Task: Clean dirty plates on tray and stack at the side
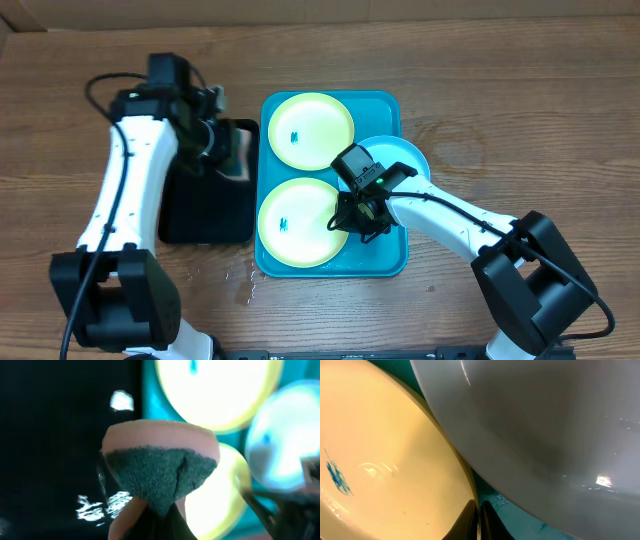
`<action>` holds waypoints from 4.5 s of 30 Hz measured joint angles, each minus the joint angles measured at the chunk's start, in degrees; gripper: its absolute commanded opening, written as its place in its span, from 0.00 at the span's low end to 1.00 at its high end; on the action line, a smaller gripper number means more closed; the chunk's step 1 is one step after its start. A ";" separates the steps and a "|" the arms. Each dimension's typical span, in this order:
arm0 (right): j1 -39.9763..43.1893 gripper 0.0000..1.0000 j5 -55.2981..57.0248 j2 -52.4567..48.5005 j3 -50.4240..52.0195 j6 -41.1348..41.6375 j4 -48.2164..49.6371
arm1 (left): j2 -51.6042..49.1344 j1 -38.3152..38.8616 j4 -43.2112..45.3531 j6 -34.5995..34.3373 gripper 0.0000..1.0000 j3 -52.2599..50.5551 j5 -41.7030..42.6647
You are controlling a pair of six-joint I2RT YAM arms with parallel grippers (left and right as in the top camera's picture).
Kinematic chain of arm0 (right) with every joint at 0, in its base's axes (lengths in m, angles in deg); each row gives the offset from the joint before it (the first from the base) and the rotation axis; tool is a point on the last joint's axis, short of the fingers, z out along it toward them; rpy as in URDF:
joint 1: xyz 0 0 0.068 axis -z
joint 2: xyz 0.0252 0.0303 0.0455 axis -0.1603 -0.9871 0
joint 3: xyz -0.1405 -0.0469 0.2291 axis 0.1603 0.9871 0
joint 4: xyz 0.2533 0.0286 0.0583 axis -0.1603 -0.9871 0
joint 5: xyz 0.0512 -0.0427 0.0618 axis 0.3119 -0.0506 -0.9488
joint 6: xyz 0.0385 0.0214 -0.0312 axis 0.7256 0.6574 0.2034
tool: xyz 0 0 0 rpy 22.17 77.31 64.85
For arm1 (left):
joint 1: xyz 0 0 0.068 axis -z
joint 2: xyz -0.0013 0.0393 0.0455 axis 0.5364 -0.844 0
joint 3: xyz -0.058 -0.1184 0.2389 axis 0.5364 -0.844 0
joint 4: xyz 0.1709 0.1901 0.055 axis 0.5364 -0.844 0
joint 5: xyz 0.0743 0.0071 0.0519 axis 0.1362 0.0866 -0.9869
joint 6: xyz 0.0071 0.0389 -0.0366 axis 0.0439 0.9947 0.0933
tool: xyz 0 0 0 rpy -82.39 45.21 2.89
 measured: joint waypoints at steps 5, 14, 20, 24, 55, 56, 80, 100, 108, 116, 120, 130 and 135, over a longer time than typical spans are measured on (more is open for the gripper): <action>0.00 0.09 0.00 0.00 0.00 0.02 -0.11 | 0.00 7.37 -3.06 -1.92 0.04 -0.39 0.66; 0.00 0.10 0.02 0.00 0.00 0.20 -0.31 | -0.07 16.17 0.59 -10.12 0.04 -9.44 -5.92; 0.00 0.10 0.02 0.00 0.00 0.20 -0.33 | -0.13 17.68 6.19 -11.52 0.04 -15.43 -6.84; 0.00 0.22 0.11 0.00 0.00 0.20 -0.33 | -0.17 17.68 8.20 -11.50 0.04 -16.22 -7.52; -0.04 0.04 0.20 0.00 0.00 0.20 -0.33 | -0.17 19.19 7.91 -11.52 0.04 -16.22 -10.03; -0.04 0.04 0.17 0.00 0.00 0.17 -0.31 | -0.17 19.30 7.91 -11.52 0.04 -16.22 -10.08; -0.07 0.04 0.20 0.00 0.00 0.17 -0.31 | -0.17 20.31 8.81 -14.95 0.04 -16.90 -16.11; -0.20 0.04 1.14 0.00 0.00 0.15 -0.76 | 1.42 19.39 26.08 -13.99 0.04 -30.62 -4.70; -0.24 0.04 0.98 0.00 0.00 0.17 -0.20 | 1.55 19.39 19.78 -12.63 0.04 -25.07 3.87; -0.26 0.04 0.90 0.00 0.00 0.17 -0.15 | 2.82 20.04 17.27 -12.92 0.04 -23.80 -8.90; -0.24 0.04 0.90 0.00 0.00 0.17 -0.15 | 2.67 20.41 21.66 -13.66 0.04 -28.13 -13.29; -0.22 0.04 1.14 0.00 0.00 0.20 -0.42 | 1.03 19.76 28.81 -12.52 0.04 -31.47 -1.99; -0.22 0.04 1.14 0.00 0.00 0.20 -0.46 | -0.66 20.02 26.77 -10.36 0.04 -30.21 8.35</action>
